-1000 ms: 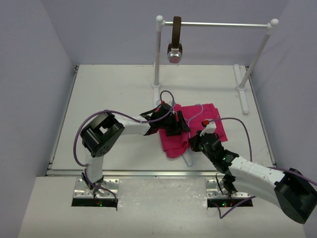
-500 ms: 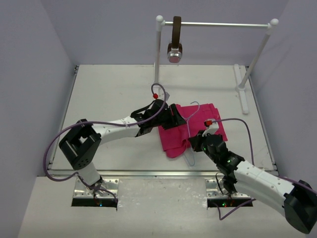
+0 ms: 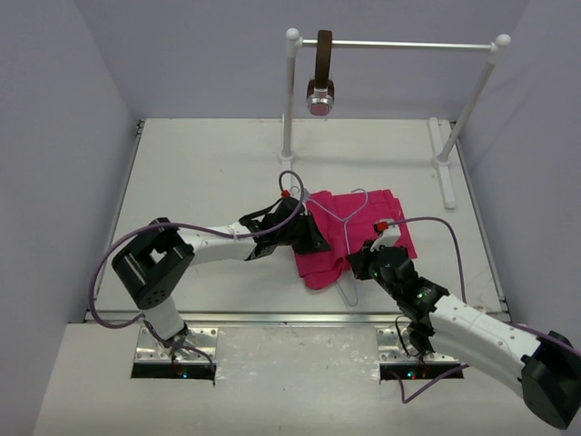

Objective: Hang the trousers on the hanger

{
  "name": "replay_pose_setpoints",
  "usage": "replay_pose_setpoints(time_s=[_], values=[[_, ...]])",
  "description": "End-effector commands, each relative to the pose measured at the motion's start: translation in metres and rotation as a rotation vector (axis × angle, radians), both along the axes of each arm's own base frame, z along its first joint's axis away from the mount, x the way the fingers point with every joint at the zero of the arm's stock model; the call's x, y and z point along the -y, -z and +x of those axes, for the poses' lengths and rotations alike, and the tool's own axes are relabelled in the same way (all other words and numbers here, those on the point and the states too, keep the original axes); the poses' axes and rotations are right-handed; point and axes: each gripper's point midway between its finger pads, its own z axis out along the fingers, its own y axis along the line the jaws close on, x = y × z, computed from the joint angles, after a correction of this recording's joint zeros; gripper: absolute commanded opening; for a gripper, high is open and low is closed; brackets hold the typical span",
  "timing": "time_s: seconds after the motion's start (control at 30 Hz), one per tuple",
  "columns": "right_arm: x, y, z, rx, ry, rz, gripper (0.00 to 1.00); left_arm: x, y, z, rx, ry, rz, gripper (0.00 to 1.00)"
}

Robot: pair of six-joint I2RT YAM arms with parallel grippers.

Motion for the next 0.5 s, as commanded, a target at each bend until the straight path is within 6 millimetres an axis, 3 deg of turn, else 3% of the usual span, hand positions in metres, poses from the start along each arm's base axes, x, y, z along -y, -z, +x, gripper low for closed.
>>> replay_pose_setpoints(time_s=[0.0,0.1,0.3,0.47], values=[[-0.012,-0.028,0.010,0.060,-0.020,0.051,0.00,0.037,-0.020,-0.013,0.010,0.104,-0.141,0.00],[-0.015,-0.030,0.008,0.057,-0.035,0.062,0.00,0.048,-0.018,-0.009,0.009,0.110,-0.147,0.00],[-0.017,-0.038,0.006,0.071,-0.042,0.093,0.00,0.053,0.007,-0.002,-0.026,0.088,-0.108,0.00],[-0.028,-0.043,0.000,0.053,-0.090,0.135,0.00,0.073,0.012,0.004,-0.031,0.104,-0.148,0.00]])
